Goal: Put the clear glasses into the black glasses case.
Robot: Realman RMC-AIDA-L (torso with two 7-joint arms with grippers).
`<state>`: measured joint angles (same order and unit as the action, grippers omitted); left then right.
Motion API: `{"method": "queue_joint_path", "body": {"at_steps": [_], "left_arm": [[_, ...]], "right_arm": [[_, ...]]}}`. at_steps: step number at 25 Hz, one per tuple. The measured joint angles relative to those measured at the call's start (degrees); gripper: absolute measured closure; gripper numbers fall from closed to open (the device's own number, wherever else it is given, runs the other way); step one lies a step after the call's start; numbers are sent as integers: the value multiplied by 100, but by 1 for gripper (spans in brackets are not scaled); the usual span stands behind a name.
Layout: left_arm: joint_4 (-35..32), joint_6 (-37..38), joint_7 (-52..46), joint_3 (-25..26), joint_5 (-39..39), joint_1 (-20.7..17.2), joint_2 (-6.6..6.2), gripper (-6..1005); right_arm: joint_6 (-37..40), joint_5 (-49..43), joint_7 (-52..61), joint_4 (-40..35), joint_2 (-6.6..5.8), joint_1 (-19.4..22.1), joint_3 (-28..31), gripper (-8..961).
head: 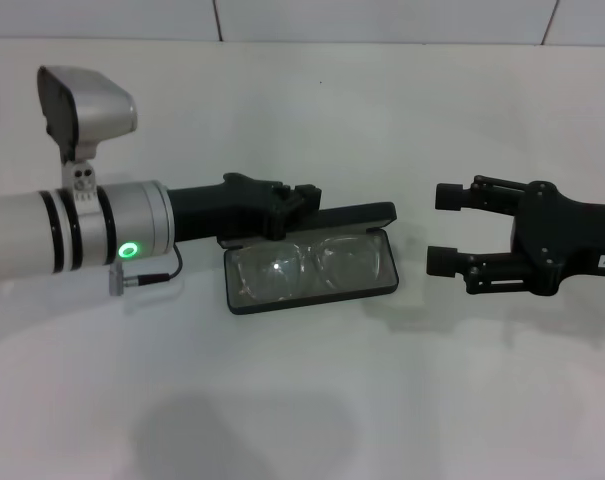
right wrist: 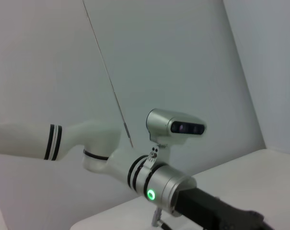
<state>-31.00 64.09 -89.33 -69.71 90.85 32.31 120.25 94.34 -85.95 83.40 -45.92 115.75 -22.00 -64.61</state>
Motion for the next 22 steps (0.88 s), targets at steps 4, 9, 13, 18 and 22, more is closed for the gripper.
{"method": "queue_joint_path", "body": {"at_steps": [4,9,13,18,22], "left_arm": [[315,2,264,0,-255,-6,-9,941],[506,10,360,1,-357,-122,-15,941],[607,-8,403,15,-360,-257,-3,941],[545,229,411,19,-486,-345,-28,941],[545,374,460,46,-564,-391,-36,941]], "right_arm": [[-64,-1,0,9,0,-13,7,67],[-189,-13,0,13,0,-37,0,67],[-251,-11,0,38,0,-81,0,67],[-258,-11,0,199,-21,-203,30,67],[-259,-31,0,217,-22,-254,21,67]]}}
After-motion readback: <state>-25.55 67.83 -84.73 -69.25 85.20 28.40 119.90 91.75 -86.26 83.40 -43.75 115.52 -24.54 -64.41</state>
